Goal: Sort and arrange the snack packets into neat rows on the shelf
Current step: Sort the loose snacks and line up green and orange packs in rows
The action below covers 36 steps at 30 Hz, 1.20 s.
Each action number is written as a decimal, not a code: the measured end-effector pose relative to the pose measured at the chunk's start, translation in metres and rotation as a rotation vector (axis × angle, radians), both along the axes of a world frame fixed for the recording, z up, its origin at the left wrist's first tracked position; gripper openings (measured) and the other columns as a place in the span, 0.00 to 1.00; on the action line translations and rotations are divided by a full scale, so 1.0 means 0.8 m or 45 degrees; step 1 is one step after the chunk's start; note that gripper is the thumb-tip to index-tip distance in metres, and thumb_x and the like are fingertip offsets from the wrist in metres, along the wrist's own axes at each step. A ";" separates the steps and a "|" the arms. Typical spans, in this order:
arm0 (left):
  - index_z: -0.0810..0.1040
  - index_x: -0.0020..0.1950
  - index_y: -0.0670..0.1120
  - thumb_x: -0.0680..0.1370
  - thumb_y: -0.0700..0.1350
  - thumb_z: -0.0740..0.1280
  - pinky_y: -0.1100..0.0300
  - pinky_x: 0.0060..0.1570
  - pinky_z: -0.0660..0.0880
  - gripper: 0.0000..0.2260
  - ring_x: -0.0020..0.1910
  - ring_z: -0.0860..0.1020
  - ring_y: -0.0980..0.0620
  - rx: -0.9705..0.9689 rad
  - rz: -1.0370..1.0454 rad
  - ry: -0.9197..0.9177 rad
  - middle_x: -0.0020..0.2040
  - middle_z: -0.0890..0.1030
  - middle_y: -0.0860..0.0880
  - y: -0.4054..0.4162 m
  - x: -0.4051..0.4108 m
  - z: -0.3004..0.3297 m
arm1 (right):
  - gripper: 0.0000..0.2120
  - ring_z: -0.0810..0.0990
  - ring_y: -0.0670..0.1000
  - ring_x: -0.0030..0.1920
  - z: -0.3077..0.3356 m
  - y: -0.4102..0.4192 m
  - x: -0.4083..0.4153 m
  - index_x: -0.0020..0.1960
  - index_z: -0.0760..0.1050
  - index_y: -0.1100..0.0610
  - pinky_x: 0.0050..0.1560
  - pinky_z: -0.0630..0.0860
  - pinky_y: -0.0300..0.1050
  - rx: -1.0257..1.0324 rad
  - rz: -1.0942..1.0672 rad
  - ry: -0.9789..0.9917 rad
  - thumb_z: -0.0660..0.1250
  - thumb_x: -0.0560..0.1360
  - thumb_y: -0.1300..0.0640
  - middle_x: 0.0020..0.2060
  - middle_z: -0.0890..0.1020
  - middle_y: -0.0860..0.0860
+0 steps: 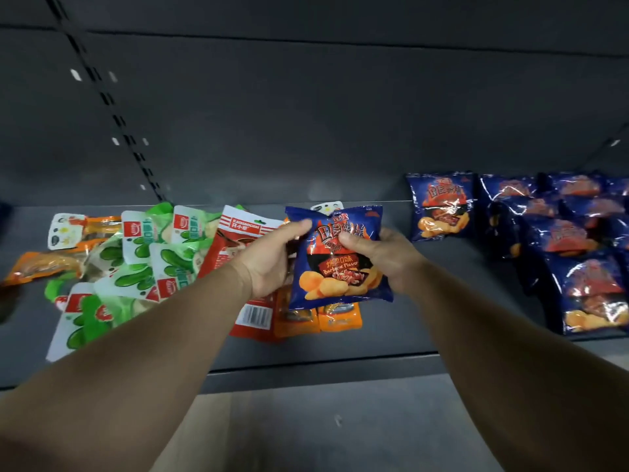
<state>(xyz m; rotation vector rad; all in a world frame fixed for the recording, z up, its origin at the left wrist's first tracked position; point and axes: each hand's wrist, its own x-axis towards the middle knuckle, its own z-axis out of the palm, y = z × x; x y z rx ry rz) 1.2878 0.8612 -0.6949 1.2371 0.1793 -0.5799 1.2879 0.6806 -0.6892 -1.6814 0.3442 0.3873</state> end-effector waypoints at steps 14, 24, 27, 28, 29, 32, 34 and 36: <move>0.76 0.44 0.47 0.76 0.50 0.69 0.53 0.43 0.80 0.07 0.38 0.82 0.47 0.151 0.400 0.023 0.41 0.83 0.45 -0.110 0.018 0.003 | 0.32 0.84 0.56 0.50 -0.009 -0.074 -0.013 0.56 0.78 0.52 0.55 0.78 0.59 0.037 -0.091 -0.059 0.79 0.55 0.42 0.50 0.85 0.52; 0.78 0.47 0.46 0.77 0.56 0.66 0.58 0.38 0.76 0.14 0.37 0.81 0.49 0.376 0.188 0.114 0.40 0.82 0.47 -0.196 0.020 0.005 | 0.06 0.82 0.51 0.46 -0.020 -0.144 -0.021 0.46 0.76 0.49 0.50 0.80 0.49 -0.076 -0.367 -0.121 0.72 0.72 0.52 0.46 0.83 0.51; 0.77 0.48 0.47 0.74 0.55 0.70 0.57 0.42 0.77 0.12 0.40 0.81 0.49 0.475 0.107 0.063 0.42 0.82 0.48 -0.225 0.013 -0.001 | 0.07 0.80 0.50 0.44 -0.018 -0.171 -0.016 0.51 0.74 0.52 0.42 0.77 0.43 -0.095 -0.440 -0.131 0.69 0.75 0.52 0.45 0.80 0.50; 0.77 0.50 0.47 0.75 0.52 0.70 0.58 0.40 0.77 0.11 0.39 0.81 0.50 0.495 0.103 0.034 0.42 0.81 0.48 -0.234 0.012 -0.005 | 0.08 0.79 0.50 0.45 -0.019 -0.178 -0.013 0.53 0.74 0.53 0.42 0.76 0.43 -0.099 -0.468 -0.124 0.68 0.76 0.53 0.45 0.80 0.50; 0.76 0.52 0.46 0.75 0.50 0.70 0.58 0.39 0.77 0.11 0.40 0.80 0.50 0.501 0.113 0.009 0.43 0.81 0.48 -0.241 0.012 -0.009 | 0.10 0.79 0.51 0.46 -0.022 -0.185 -0.011 0.55 0.73 0.54 0.45 0.76 0.44 -0.113 -0.488 -0.111 0.68 0.76 0.53 0.47 0.79 0.51; 0.76 0.58 0.43 0.77 0.45 0.68 0.58 0.39 0.79 0.11 0.37 0.81 0.51 0.512 0.167 -0.016 0.44 0.80 0.48 -0.262 0.018 -0.016 | 0.16 0.79 0.54 0.51 -0.039 -0.199 0.002 0.59 0.70 0.56 0.54 0.77 0.50 -0.245 -0.494 -0.147 0.68 0.75 0.52 0.52 0.78 0.53; 0.74 0.56 0.44 0.79 0.42 0.65 0.67 0.27 0.76 0.07 0.26 0.80 0.57 0.476 0.207 -0.017 0.41 0.78 0.51 -0.279 0.026 -0.019 | 0.19 0.77 0.55 0.55 -0.050 -0.209 0.013 0.62 0.70 0.55 0.59 0.74 0.51 -0.468 -0.465 -0.222 0.67 0.75 0.48 0.56 0.74 0.54; 0.72 0.55 0.48 0.80 0.41 0.63 0.72 0.21 0.70 0.05 0.24 0.77 0.59 0.503 0.222 -0.033 0.41 0.77 0.53 -0.297 0.032 -0.022 | 0.25 0.71 0.57 0.61 -0.055 -0.219 0.023 0.69 0.67 0.53 0.63 0.69 0.51 -0.699 -0.454 -0.217 0.65 0.76 0.44 0.62 0.68 0.55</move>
